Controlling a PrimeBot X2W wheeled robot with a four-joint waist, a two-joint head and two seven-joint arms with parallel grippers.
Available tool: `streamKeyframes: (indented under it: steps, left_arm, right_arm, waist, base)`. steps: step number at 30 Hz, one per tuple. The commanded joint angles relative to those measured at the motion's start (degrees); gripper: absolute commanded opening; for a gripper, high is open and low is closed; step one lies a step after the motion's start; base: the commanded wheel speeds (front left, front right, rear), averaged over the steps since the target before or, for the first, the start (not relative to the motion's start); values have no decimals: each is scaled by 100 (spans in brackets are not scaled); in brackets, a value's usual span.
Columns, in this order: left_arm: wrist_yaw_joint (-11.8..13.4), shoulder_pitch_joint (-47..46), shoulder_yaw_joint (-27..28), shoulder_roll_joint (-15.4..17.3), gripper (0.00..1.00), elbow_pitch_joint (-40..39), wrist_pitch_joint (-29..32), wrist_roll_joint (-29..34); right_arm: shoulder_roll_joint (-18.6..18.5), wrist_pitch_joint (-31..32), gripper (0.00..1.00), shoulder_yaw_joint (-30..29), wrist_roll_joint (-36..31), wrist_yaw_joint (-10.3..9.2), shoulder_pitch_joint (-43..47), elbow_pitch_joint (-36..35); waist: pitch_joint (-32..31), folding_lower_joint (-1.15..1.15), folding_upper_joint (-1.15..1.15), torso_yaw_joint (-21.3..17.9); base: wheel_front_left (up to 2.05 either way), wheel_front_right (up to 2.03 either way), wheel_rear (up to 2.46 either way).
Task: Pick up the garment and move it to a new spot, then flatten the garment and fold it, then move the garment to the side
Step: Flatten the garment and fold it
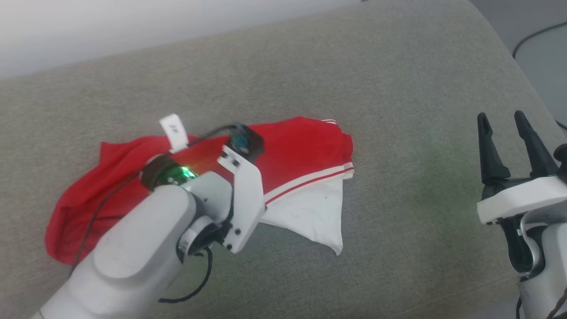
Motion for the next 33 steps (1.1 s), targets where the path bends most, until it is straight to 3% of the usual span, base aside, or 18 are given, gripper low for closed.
streamKeyframes:
  steps: [1,14,16,23,29,33]
  left_arm:
    - [-54,-19,-61,0,100,51,21,24]
    - [-471,214,-658,-236,100,897,-409,271]
    - [-571,232,-776,-273,0,1027,-510,306]
    - [-574,110,-566,-335,0,1223,-754,105]
    - [-350,-67,-138,-202,0,897,-804,-182]
    - [-110,-127,177,76,0,566,-771,-274]
  right_arm:
    - [17,-55,100,4,58,-4,-83,35]
    - [-16,-249,100,161,147,-4,-263,369]
    - [-19,-260,100,172,147,-4,-262,387]
    - [-73,-288,100,144,164,-4,-170,456]
    - [-91,-235,100,48,113,-4,-41,419]
    - [-82,-179,100,-9,69,-4,35,361]
  waist:
    - [66,0,0,-74]
    - [227,0,0,-265]
    - [218,0,0,-263]
    - [110,0,0,-162]
    - [-25,0,0,-27]
    - [-85,0,0,50]
  base:
    - [0,0,0]
    - [0,0,0]
    - [0,0,0]
    - [0,0,0]
    - [0,0,0]
    - [0,0,0]
